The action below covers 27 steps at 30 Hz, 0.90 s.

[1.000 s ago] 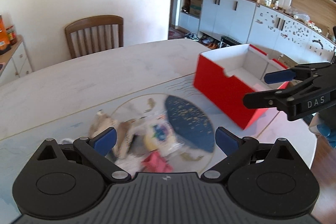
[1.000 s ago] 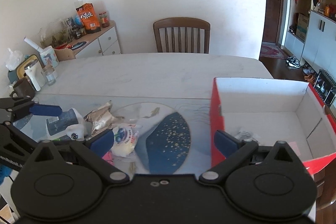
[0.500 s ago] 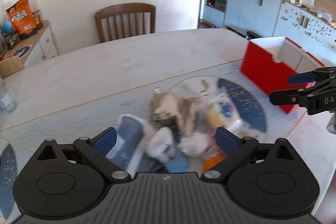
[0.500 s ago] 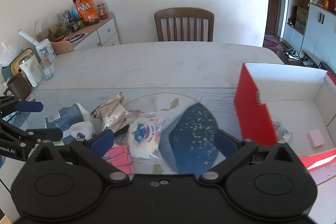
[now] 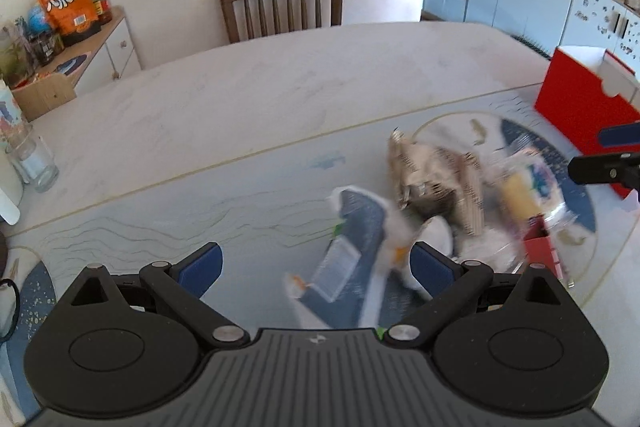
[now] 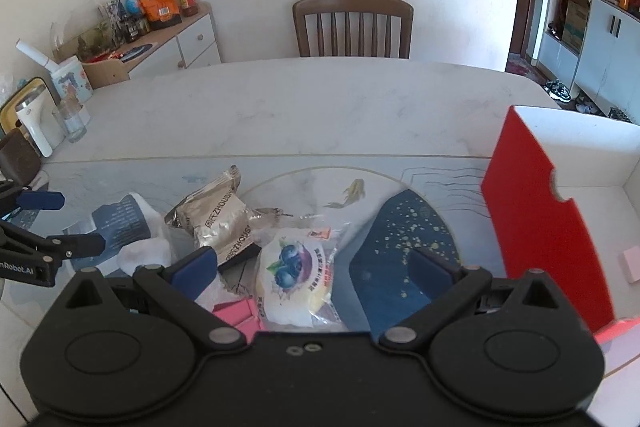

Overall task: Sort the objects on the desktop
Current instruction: 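Withdraw both tools from the box back to the placemat items, then grasp the blueberry bread bag with the right tool while the left tool grasps the white-blue bag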

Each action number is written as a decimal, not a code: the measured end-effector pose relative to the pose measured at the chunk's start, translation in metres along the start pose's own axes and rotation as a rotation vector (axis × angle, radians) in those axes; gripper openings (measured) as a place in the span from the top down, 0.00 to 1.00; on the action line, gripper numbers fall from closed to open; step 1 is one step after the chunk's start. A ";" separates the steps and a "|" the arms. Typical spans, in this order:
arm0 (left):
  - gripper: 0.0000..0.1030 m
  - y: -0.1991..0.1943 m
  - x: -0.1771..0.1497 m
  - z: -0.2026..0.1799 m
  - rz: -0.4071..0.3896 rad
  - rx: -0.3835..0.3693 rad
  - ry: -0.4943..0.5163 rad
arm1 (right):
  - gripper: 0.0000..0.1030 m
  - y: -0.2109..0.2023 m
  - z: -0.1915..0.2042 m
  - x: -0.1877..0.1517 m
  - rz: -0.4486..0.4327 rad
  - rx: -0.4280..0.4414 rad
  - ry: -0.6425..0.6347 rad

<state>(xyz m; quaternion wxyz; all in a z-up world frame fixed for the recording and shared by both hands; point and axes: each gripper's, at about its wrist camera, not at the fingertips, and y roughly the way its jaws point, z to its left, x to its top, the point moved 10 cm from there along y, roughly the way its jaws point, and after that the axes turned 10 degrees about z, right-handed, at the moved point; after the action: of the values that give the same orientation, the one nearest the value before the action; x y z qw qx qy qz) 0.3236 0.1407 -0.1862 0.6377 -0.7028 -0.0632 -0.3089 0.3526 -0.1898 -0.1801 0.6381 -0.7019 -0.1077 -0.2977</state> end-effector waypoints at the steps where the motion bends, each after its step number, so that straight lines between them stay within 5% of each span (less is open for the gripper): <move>1: 0.02 0.003 -0.001 0.002 0.006 -0.009 -0.003 | 0.01 0.003 0.001 0.001 0.004 -0.005 -0.002; 27: 0.06 0.051 -0.018 0.000 0.077 -0.158 0.013 | 0.09 0.071 0.005 -0.008 0.149 -0.038 0.060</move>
<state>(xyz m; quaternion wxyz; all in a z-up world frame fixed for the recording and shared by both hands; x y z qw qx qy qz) 0.3339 0.1369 -0.2395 0.5921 -0.7507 -0.0074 -0.2929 0.3856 -0.1943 -0.2438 0.6481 -0.7106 -0.0302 -0.2722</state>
